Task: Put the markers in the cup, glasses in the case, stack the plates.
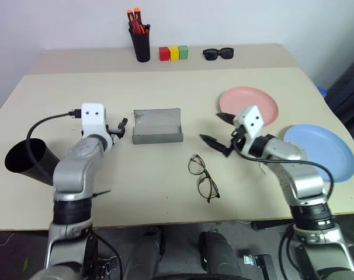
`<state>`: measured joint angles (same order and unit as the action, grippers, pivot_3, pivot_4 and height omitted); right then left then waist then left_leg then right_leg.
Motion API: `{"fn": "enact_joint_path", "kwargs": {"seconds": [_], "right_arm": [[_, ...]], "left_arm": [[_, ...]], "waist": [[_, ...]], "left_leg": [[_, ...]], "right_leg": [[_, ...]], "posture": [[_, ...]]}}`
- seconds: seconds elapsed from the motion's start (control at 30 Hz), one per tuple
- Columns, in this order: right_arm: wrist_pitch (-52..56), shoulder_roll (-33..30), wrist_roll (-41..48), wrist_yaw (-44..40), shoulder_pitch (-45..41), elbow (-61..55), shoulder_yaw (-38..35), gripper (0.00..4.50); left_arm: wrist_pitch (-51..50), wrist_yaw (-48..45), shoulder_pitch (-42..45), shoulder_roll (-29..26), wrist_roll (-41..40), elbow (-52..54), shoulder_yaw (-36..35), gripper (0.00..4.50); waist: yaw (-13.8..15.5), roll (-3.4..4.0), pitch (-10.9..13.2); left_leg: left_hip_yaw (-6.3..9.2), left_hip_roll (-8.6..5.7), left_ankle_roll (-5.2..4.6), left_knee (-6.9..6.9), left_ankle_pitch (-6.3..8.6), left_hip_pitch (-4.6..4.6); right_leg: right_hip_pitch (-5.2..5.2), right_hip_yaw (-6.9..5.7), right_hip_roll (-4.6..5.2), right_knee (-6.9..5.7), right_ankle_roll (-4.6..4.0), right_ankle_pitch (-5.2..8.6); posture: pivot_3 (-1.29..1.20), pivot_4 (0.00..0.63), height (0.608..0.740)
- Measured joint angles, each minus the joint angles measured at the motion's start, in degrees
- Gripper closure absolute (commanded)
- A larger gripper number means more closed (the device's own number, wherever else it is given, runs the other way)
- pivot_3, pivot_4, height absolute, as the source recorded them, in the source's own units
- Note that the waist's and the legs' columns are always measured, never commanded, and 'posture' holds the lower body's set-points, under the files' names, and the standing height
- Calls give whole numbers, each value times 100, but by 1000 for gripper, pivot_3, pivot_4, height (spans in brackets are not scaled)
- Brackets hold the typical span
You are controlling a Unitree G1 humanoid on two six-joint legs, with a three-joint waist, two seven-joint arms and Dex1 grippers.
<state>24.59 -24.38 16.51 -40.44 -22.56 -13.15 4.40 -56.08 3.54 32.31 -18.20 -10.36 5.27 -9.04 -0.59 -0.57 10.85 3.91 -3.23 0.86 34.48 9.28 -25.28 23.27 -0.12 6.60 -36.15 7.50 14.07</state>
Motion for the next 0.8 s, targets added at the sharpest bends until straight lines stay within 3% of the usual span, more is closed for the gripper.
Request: {"fn": "enact_joint_path", "kwargs": {"seconds": [0.13,0.27,0.67,0.77,0.8], "right_arm": [[209,370,57,138,48,-276,415,0],[269,537,60,248,131,-299,559,0],[269,522,69,302,195,-450,600,0],[265,525,67,303,204,-450,600,0],[264,525,64,304,212,-450,602,0]], "left_arm": [[-464,-6,867,31,30,-831,49,42],[-783,-154,1201,30,23,-1361,62,42],[-2057,-597,2207,-223,-12,-2583,103,42],[-2127,-596,2244,-222,-9,-2723,68,809],[-2113,-606,2244,-215,-12,-2753,59,1277]], "waist": [[1,-2,1],[-8,-2,1],[-17,-5,2],[-17,-5,2],[-16,-5,2]], "left_leg": [[6,-4,1,7,0,-4],[7,-3,2,5,0,-4],[6,-3,3,4,-1,-3],[6,-3,3,3,0,-2],[7,-2,4,3,0,-3]], "right_leg": [[-2,-2,0,1,7,-4],[2,-3,-3,-2,6,-4],[3,-2,-3,-4,7,-4],[3,-2,-3,-4,8,-4],[4,-2,-3,-4,7,-5]], "posture": [[0,150,740],[0,150,740],[0,150,740],[0,150,740],[0,150,740]]}}
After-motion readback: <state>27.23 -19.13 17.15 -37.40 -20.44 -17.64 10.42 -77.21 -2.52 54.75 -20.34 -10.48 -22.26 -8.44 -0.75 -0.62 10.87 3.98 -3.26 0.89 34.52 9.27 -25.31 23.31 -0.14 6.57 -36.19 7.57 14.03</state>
